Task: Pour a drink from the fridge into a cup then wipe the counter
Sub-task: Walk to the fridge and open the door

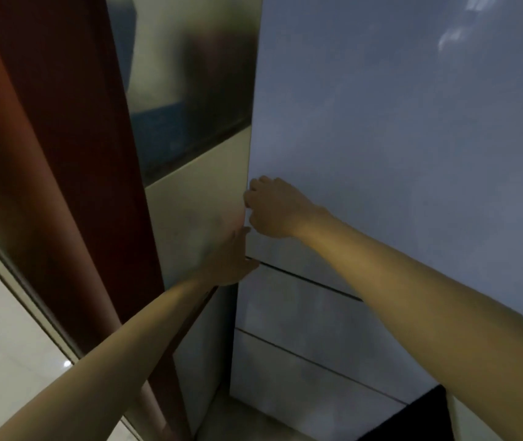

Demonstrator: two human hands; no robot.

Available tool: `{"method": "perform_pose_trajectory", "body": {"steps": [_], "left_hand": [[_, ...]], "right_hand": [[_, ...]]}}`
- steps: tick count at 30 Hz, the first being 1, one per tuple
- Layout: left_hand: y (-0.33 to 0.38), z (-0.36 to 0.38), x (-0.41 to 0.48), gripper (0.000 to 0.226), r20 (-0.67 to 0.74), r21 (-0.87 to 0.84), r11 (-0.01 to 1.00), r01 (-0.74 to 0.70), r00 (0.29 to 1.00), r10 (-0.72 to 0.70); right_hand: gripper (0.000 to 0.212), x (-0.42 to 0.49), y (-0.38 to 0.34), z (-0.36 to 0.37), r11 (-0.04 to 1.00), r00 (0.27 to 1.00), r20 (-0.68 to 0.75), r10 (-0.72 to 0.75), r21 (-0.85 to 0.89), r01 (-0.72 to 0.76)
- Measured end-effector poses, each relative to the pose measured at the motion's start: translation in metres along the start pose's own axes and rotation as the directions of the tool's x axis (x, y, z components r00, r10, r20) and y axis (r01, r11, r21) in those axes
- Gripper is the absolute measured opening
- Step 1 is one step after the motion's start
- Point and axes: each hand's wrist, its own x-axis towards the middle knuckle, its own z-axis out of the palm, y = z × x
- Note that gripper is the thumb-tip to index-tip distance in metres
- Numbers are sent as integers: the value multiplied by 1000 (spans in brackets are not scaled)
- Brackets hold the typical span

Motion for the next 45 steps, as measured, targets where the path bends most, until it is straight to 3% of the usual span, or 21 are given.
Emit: {"method": "perform_pose_trajectory", "body": {"steps": [2,4,8,11,15,19,20,24,29,32,35,38,45], "left_hand": [[5,-8,12,103,-63,-305,952,18,997,-39],[16,-15,22,101,-112,-565,824,38,986,-122],[32,-14,38,82,-136,-732,679,52,966,-221],[32,-9,46,52,-181,-725,685,64,943,-279],[28,-9,43,28,-187,-655,751,82,946,-266],[34,-14,35,6,-105,-732,665,148,940,-325],[36,-14,32,5,-103,-734,660,157,936,-337],[45,-5,24,38,-132,-715,672,191,908,-399],[38,4,13,50,-175,-705,680,200,881,-440],[30,5,1,35,-257,-683,700,208,829,-497],[19,6,-13,16,-343,-679,712,178,781,-522],[11,8,-33,21,-293,-711,682,169,811,-506],[-1,2,-80,17,-249,-674,718,174,861,-443]], "right_hand": [[30,14,8,-4,993,991,-117,-72,-99,60],[25,28,16,-8,981,973,-190,-133,-164,103],[11,46,22,-12,951,937,-259,-236,-260,168],[21,53,27,-9,932,941,-228,-249,-321,169],[33,55,24,-3,871,987,-47,-152,-478,111],[43,66,16,12,762,995,93,-46,-641,95],[44,67,15,14,754,995,93,-34,-651,86],[49,65,10,19,693,997,78,-19,-717,69],[36,62,6,14,692,994,77,-78,-713,110],[22,57,-5,6,762,983,53,-175,-625,170],[29,45,-20,3,791,975,3,-221,-585,182],[39,32,-27,0,817,965,-53,-258,-544,189],[26,-6,-78,-9,817,980,-44,-196,-559,138]]}}
